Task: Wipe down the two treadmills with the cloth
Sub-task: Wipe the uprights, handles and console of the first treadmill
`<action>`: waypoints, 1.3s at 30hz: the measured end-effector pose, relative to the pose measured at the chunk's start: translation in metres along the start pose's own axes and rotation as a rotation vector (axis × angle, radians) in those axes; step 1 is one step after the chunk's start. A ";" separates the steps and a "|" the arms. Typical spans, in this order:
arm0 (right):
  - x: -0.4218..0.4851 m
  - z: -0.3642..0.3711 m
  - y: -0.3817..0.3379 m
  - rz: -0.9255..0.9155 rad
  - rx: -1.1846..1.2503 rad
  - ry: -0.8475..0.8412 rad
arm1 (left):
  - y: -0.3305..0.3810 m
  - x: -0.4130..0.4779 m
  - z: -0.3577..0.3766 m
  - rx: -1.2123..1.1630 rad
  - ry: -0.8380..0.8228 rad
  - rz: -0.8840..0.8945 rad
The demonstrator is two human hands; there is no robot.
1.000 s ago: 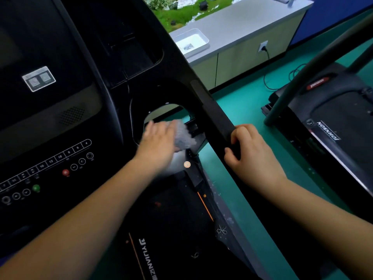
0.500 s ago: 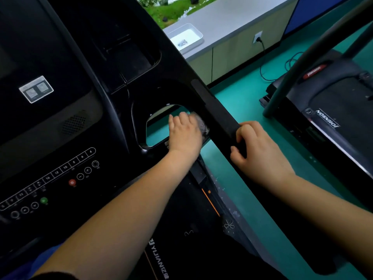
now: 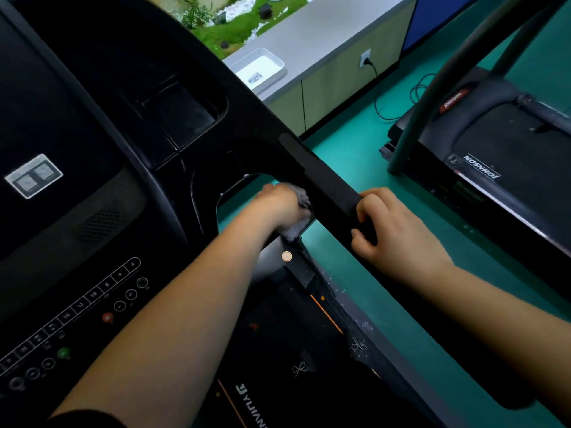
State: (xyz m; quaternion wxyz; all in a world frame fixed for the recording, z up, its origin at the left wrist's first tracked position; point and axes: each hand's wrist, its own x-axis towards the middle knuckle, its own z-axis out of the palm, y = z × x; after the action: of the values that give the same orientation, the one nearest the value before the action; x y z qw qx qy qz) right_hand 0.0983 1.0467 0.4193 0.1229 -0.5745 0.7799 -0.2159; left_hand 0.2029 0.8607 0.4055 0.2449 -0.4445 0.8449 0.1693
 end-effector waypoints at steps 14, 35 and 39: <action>-0.001 0.002 0.001 0.026 0.013 0.015 | 0.006 -0.019 0.066 0.141 0.651 -0.104; -0.006 0.000 0.002 0.034 0.040 0.018 | -0.077 -0.089 0.071 0.557 0.375 -0.142; -0.005 0.000 0.001 0.038 0.032 0.013 | -0.028 -0.056 0.063 0.412 0.455 -0.140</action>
State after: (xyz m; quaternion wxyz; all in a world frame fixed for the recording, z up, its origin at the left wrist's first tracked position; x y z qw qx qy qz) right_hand 0.0992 1.0519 0.4187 0.1310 -0.5561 0.7879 -0.2300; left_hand 0.2695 0.9146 0.3832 0.1457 -0.4690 0.8618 -0.1267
